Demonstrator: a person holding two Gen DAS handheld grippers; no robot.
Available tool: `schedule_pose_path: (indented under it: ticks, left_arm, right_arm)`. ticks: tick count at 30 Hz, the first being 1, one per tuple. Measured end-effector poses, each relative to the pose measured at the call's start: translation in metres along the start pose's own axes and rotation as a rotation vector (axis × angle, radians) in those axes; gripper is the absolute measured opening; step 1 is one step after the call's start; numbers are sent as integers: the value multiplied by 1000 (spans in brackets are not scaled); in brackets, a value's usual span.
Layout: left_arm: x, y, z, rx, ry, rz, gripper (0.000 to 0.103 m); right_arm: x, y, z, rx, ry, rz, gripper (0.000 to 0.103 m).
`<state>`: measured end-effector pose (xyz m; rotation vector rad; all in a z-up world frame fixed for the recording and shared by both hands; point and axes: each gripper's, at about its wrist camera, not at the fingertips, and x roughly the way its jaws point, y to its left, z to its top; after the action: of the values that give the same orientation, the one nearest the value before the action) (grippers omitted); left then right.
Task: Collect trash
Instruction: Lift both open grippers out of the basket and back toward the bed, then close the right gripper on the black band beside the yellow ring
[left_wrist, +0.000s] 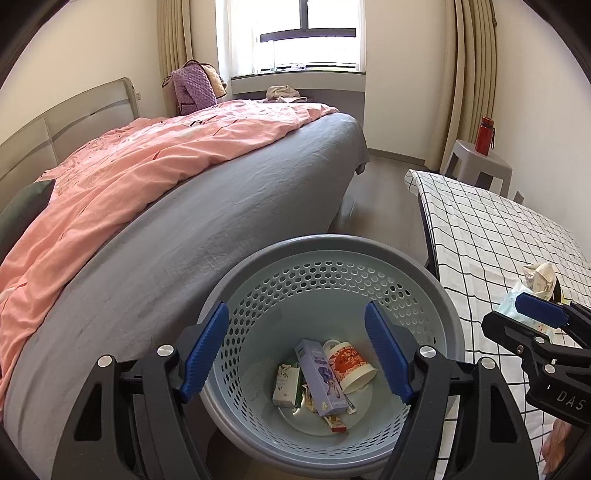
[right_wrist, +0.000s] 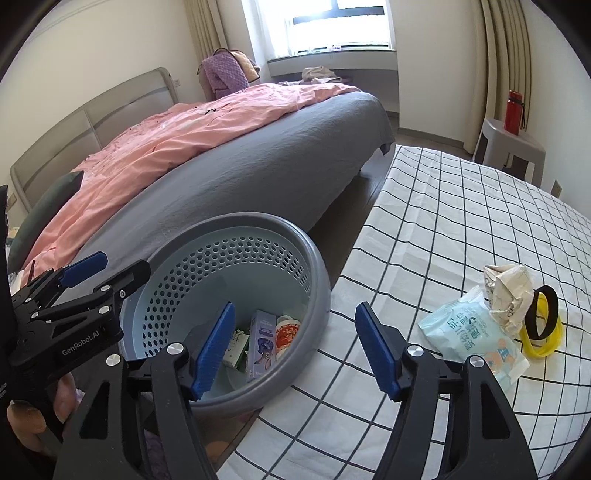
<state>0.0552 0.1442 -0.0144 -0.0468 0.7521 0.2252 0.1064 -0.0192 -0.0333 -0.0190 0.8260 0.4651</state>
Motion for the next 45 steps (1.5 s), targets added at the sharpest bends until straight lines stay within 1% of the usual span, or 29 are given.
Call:
schedule_pose_path:
  ticks: [9,18,25,35,40,45]
  left_arm:
    - [-8,-21,-1,25,-14,-51,73]
    - [-14,-56,-3,64,-16,-112,74]
    - [-13,-89,-6,103,-2,-154,74]
    - [-13,-133,-14,156,14,-201,74]
    - [-12,-148,-17,182,20,-216,74]
    - [-10,-159,-19,198,26,-229,74]
  right_arm:
    - [-31,-43,-20,73,8,-84,67]
    - [-68,-95,-38,130,2,-198,68]
    - [-83,-129,-49,168,7,-238,68]
    - [-84,-165,-52,205,-4,-295,68]
    - [-73,-186,-44,213,-5,-324,68]
    - [-50,-203,-35,226,18,-330,68]
